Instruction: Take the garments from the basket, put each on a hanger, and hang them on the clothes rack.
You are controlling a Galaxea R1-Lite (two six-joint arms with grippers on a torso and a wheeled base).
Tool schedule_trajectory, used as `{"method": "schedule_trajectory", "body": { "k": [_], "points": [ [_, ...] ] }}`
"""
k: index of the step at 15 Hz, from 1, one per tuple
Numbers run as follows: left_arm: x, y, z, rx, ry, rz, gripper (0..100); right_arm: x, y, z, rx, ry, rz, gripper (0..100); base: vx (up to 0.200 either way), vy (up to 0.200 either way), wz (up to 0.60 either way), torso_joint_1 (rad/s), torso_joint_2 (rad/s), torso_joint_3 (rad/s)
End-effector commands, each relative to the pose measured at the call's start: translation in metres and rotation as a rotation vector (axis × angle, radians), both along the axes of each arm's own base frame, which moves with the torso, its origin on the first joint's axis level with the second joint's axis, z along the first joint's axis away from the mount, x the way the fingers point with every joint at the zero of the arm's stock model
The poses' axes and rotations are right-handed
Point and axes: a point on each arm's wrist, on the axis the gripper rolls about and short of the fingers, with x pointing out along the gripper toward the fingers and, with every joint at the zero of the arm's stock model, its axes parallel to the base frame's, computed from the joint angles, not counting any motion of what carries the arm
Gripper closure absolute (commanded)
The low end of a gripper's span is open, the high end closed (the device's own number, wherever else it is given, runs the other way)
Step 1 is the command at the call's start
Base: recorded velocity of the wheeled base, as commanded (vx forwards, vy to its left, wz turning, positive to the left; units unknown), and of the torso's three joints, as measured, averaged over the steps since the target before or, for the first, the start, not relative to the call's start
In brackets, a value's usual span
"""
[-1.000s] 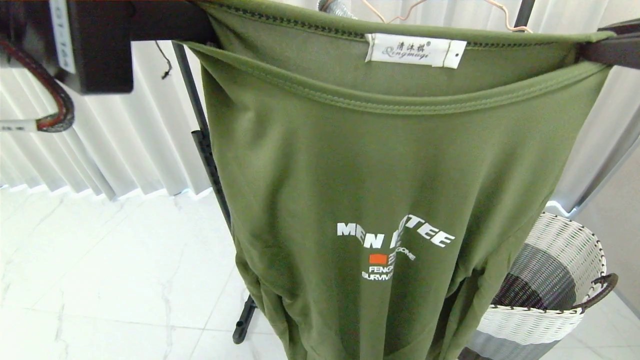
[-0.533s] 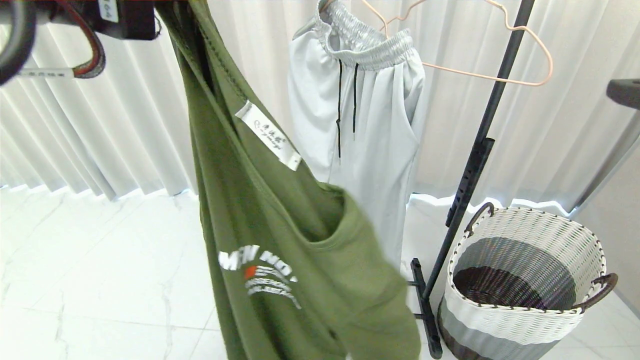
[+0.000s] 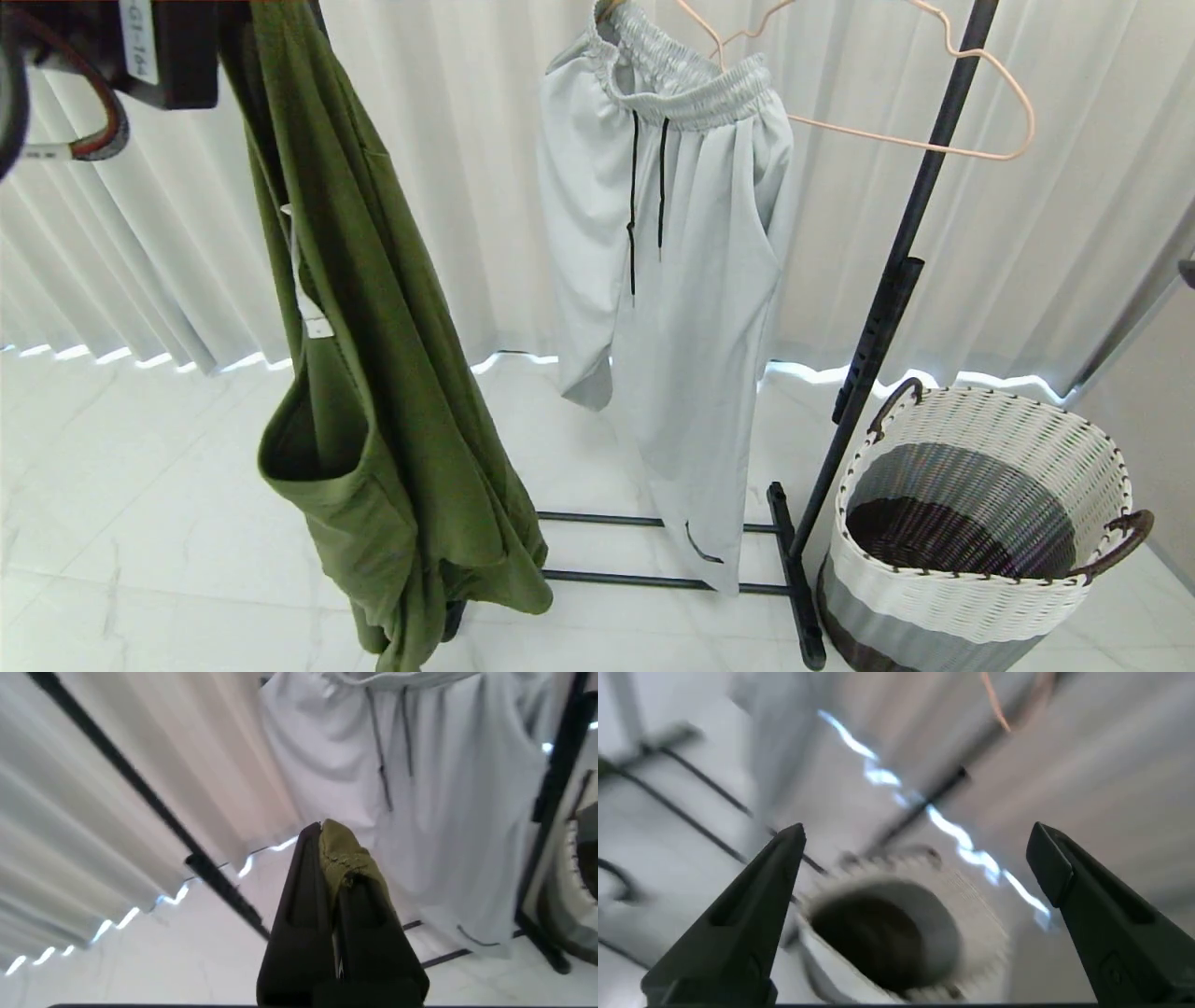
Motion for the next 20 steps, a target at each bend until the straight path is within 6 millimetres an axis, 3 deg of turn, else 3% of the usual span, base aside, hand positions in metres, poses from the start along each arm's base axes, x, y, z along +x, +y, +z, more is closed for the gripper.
{"method": "schedule_trajectory", "body": {
  "k": [1,4,7,11,20],
  "points": [
    [-0.012,0.025,-0.010,0.011,0.008,0.056,100,0.002,-0.022,-0.010,-0.086,0.019,-0.193,0,0.000,0.000,0.00,0.000,0.00,0.000],
    [-0.024,0.037,-0.028,0.038,0.038,0.051,100,-0.002,-0.028,-0.022,-0.097,0.046,-0.234,0,0.000,0.000,0.00,0.000,0.00,0.000],
    [-0.025,0.038,-0.025,0.029,0.029,0.053,100,-0.008,-0.031,-0.033,-0.103,0.067,-0.238,0,0.000,0.000,0.00,0.000,0.00,0.000],
    [-0.024,0.039,-0.025,0.030,0.030,0.059,100,-0.011,-0.034,-0.033,-0.098,0.063,-0.265,0,0.000,0.000,0.00,0.027,-0.10,-0.093],
    [-0.025,0.040,-0.026,0.026,0.029,0.058,100,-0.010,-0.034,-0.034,-0.090,0.069,-0.269,0,0.000,0.000,0.00,0.165,-0.46,-0.281]
  ]
}}
